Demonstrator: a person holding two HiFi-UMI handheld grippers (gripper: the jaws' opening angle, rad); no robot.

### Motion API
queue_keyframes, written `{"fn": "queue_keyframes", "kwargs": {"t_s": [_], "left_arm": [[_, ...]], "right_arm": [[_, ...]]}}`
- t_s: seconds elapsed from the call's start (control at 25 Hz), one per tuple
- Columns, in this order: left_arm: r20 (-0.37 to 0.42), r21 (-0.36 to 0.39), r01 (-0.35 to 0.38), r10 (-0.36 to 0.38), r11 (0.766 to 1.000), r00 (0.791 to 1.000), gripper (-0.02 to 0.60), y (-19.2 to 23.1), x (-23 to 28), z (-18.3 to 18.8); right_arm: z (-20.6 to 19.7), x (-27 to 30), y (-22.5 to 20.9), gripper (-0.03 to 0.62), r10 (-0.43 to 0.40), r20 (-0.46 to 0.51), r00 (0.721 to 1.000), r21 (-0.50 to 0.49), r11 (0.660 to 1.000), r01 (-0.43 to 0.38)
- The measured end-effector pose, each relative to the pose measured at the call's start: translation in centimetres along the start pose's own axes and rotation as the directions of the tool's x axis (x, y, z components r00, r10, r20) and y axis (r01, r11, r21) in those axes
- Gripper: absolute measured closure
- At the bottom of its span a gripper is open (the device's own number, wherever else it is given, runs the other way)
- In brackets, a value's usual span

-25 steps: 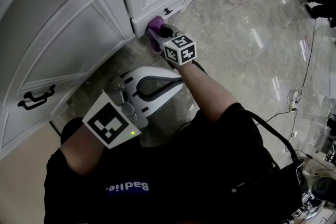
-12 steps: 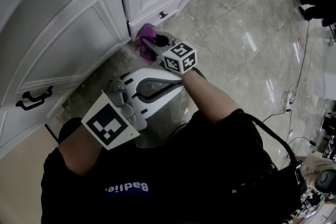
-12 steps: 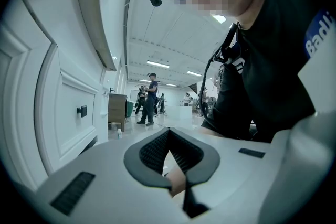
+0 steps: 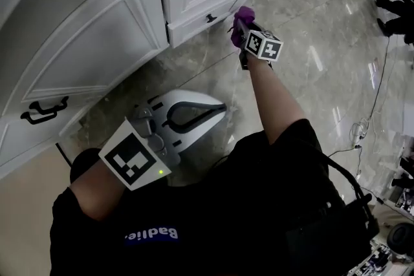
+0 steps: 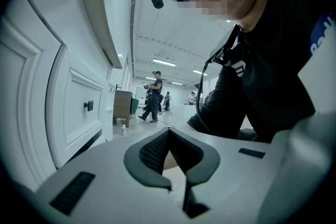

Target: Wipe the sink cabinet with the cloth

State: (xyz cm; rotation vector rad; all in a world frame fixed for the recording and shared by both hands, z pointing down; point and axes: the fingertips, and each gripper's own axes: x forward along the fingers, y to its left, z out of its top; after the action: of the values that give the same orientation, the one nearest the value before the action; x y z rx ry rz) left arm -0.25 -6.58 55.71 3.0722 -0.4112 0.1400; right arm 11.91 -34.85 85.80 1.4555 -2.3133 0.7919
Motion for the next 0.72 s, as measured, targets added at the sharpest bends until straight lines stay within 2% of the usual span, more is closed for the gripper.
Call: {"fn": "queue_keyframes", "kwargs": {"t_s": [0.2, 0.28, 0.52, 0.72], "left_arm": [[-0.027, -0.017, -0.032, 0.031, 0.999, 0.999, 0.581, 0.1, -0.2, -0.8], [-0.037, -0.022, -0.037, 0.036, 0.999, 0.999, 0.581, 0.1, -0.2, -1.0], [-0.025, -0.003, -0.003, 0.003, 1.0, 1.0, 0.581, -0.8, 0.9, -0.1], [-0.006, 0.005, 0.033, -0.033, 0.999, 0.999, 0.581, -1.0, 2.1, 0.2]], "right_arm": [[-0.8, 2.4, -1.3, 0.537, -0.028, -0.069, 0.997, -0.004, 1.0, 0.028], [-1.7, 3.1, -0.6, 0.537, -0.008, -0.089, 0.996, 0.015, 1.0, 0.009], [-5.4, 3.7, 7.2, 0.537, 0.172, -0.1, 0.98, 0.096, 0.982, -0.163], [-8.7, 2.7, 13.9, 0.537, 0.33, -0.111, 0.938, 0.187, 0.934, -0.306]]}}
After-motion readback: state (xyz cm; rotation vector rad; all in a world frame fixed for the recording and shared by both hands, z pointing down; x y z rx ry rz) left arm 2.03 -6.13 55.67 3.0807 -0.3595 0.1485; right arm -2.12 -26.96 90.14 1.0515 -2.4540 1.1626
